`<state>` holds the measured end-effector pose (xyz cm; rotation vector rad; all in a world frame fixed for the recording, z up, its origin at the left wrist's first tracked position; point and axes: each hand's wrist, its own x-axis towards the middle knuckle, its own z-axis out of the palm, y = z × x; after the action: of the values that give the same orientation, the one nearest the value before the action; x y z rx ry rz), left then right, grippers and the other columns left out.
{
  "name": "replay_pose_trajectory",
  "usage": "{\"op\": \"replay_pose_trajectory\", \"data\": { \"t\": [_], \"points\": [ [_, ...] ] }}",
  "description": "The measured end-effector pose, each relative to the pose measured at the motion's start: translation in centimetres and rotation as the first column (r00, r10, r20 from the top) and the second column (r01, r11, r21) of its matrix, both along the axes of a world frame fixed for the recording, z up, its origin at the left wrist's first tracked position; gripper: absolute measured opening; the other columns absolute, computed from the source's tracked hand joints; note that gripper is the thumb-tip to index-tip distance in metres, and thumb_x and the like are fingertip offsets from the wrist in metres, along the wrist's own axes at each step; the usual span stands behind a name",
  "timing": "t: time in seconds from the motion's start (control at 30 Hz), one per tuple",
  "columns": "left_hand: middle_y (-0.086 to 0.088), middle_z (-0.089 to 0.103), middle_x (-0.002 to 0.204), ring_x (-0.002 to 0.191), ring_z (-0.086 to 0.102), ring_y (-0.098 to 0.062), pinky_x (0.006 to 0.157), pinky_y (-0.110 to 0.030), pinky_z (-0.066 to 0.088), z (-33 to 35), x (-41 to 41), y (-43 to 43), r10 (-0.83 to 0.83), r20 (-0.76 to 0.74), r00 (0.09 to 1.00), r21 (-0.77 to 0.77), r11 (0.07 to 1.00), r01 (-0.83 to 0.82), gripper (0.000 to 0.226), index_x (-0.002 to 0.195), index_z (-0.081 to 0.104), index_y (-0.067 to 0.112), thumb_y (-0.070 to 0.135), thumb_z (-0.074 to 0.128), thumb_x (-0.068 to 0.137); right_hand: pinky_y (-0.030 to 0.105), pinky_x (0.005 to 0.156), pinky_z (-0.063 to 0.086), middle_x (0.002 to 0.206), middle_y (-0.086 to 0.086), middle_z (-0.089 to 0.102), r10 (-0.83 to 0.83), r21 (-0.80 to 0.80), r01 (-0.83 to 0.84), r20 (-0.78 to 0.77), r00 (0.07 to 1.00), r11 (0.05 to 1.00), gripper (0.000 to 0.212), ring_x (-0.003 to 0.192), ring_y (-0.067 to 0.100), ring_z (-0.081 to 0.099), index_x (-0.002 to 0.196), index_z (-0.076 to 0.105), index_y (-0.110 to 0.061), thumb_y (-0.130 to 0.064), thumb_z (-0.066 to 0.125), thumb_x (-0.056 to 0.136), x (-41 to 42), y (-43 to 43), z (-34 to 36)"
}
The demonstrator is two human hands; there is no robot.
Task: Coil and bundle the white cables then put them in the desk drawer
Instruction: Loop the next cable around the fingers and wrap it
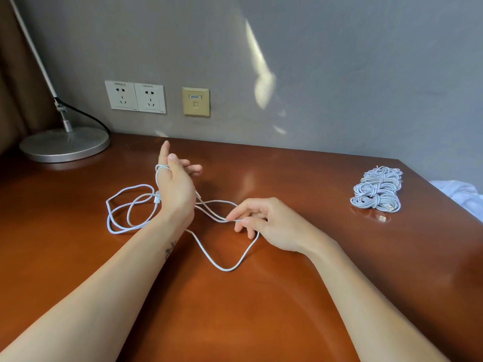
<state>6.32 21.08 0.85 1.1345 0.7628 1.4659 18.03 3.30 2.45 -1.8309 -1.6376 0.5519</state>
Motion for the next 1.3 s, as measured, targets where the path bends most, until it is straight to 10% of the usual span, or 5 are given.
{"op": "replay_pose_trajectory", "data": {
  "t": [0.53, 0.73, 0.97, 1.1, 1.3],
  "points": [
    [-0.003, 0.044, 0.114, 0.072, 0.066, -0.014, 0.078, -0.018, 0.054, -0.7, -0.4, -1.3, 0.035, -0.537, 0.843, 0.471, 0.841, 0.265, 0.056, 0.165, 0.017, 0.026, 0.012, 0.03, 0.112, 0.047, 0.082, 0.064, 0.098, 0.008, 0.074, -0.104, 0.167, 0.245, -0.584, 0.805, 0.955, 0.023, 0.071, 0.022, 0.072, 0.122, 0.068, -0.018, -0.007, 0.058, 0.104, 1.5, 0.2, 0.7],
    [0.0, 0.051, 0.112, 0.069, 0.062, -0.016, 0.075, -0.036, 0.059, -0.7, -0.5, -2.0, 0.01, -0.621, 0.783, 0.43, 0.84, 0.33, 0.062, 0.164, 0.011, 0.035, 0.012, 0.032, 0.111, 0.024, 0.065, 0.049, 0.103, 0.003, 0.077, -0.148, 0.218, 0.317, -0.559, 0.816, 0.923, 0.025, 0.061, 0.005, 0.057, 0.122, 0.068, -0.026, -0.011, 0.058, 0.104, 1.5, 0.3, 0.6],
    [0.001, 0.063, 0.085, 0.067, 0.06, -0.016, 0.072, -0.039, 0.053, -0.1, -1.0, -2.8, -0.004, -0.695, 0.719, 0.426, 0.803, 0.417, 0.053, 0.162, 0.013, 0.046, 0.034, 0.029, 0.112, 0.013, 0.097, 0.044, 0.103, -0.014, 0.076, -0.297, 0.338, 0.39, -0.296, 0.908, 0.857, 0.027, 0.11, -0.002, 0.066, 0.116, 0.069, -0.032, -0.011, 0.056, 0.104, 1.5, 0.6, 0.2],
    [-0.005, 0.071, 0.098, 0.105, 0.067, -0.029, 0.096, -0.044, 0.053, -0.6, -0.8, -3.4, -0.103, -0.748, 0.655, 0.341, 0.788, 0.513, 0.047, 0.158, 0.034, 0.037, 0.043, 0.029, 0.111, 0.022, 0.089, 0.055, 0.099, -0.017, 0.075, -0.501, 0.461, 0.48, -0.085, 0.861, 0.747, 0.025, 0.101, 0.002, 0.069, 0.12, 0.065, -0.034, -0.016, 0.061, 0.103, 2.2, 0.8, -0.8],
    [0.008, 0.062, 0.074, 0.081, 0.061, -0.012, 0.081, -0.038, 0.051, 0.0, -1.1, -4.3, 0.019, -0.833, 0.554, 0.364, 0.772, 0.521, 0.037, 0.11, 0.066, 0.029, 0.046, 0.034, 0.11, 0.033, 0.072, 0.058, 0.072, -0.013, 0.067, -0.591, 0.504, 0.51, 0.003, 0.806, 0.697, 0.016, 0.073, 0.009, 0.067, 0.115, 0.067, -0.03, -0.038, 0.063, 0.101, 2.6, 0.6, -0.8]
  ]
}}
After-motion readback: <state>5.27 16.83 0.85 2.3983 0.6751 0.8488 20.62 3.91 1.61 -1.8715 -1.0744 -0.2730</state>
